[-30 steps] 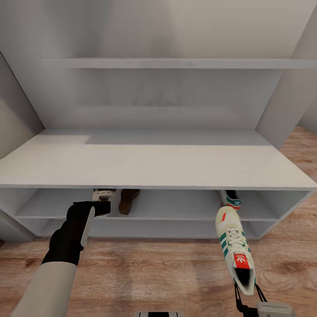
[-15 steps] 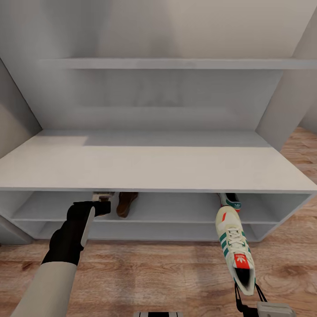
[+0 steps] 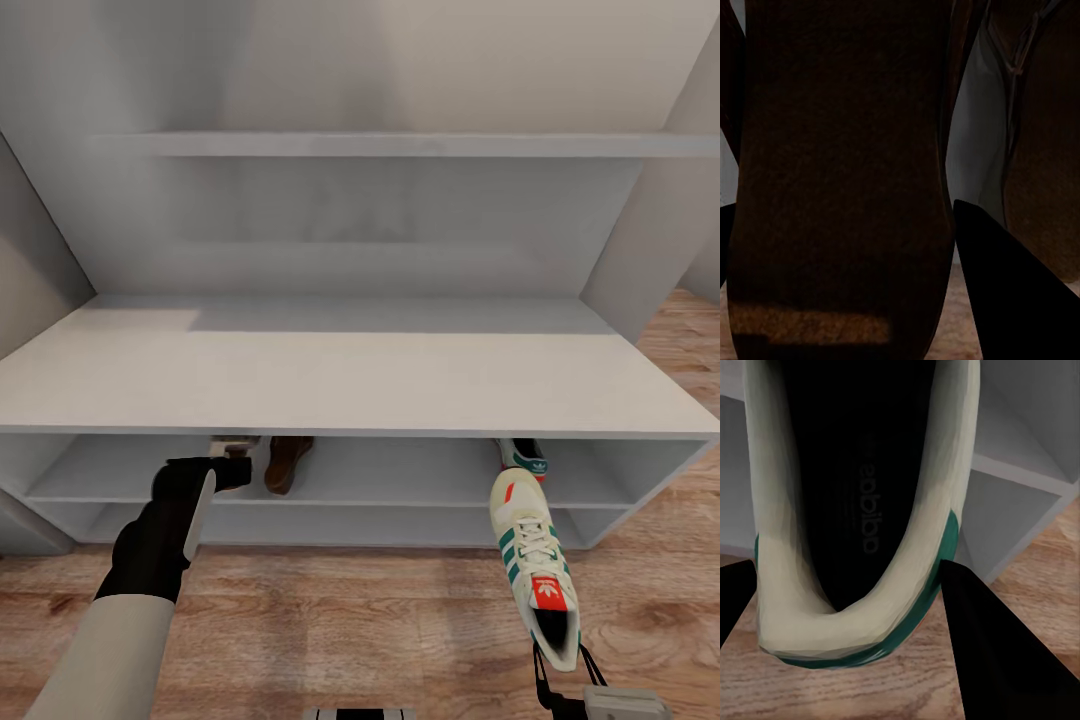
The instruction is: Pick up the two gym shoes and the two sandals from the corridor floor and place them onto the hallstand (shoe rack) in the corridor, making sure they are on the rack and not on the floor. Arrange them so the two gym shoes are next to each other and the two sandals are next to each other.
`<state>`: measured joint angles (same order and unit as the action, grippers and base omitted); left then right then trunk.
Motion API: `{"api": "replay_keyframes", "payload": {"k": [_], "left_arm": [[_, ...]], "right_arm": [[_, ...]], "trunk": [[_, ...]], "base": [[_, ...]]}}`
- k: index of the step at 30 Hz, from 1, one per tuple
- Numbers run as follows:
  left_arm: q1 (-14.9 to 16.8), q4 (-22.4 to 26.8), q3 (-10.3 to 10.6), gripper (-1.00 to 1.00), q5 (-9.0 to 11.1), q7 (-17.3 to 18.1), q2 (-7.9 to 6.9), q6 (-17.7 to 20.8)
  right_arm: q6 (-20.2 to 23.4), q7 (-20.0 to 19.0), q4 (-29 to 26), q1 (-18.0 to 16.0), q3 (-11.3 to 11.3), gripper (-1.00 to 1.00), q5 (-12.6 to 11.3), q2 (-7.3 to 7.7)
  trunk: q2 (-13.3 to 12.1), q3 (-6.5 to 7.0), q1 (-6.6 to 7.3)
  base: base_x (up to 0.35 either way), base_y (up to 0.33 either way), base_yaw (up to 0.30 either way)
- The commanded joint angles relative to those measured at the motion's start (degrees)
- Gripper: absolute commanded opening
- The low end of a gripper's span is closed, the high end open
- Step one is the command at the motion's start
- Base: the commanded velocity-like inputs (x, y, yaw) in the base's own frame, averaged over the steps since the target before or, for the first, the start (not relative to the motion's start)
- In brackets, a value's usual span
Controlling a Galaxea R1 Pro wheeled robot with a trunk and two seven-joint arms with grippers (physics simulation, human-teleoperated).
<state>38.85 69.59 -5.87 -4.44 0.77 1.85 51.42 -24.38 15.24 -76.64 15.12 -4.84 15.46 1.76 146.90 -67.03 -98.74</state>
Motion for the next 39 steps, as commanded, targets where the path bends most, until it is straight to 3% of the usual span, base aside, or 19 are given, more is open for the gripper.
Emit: {"api": "replay_keyframes", "payload": {"k": [1, 39], "left_arm": [[0.00, -0.04, 0.03, 1.00, -0.11, 0.11, 0.00, 0.00], [0.00, -0.28, -0.02, 1.00, -0.08, 0.11, 0.00, -0.01]], "right_arm": [[-0.02, 0.02, 0.00, 0.00, 0.00, -1.00, -0.08, 0.00], [-0.03, 0.04, 0.09, 0.00, 0.00, -1.00, -0.08, 0.04]], "trunk": [[0.00, 0.00, 0.00], [0.00, 0.00, 0.00]], "base": [[0.000, 0.000, 0.000], [0.000, 0.000, 0.000]]}}
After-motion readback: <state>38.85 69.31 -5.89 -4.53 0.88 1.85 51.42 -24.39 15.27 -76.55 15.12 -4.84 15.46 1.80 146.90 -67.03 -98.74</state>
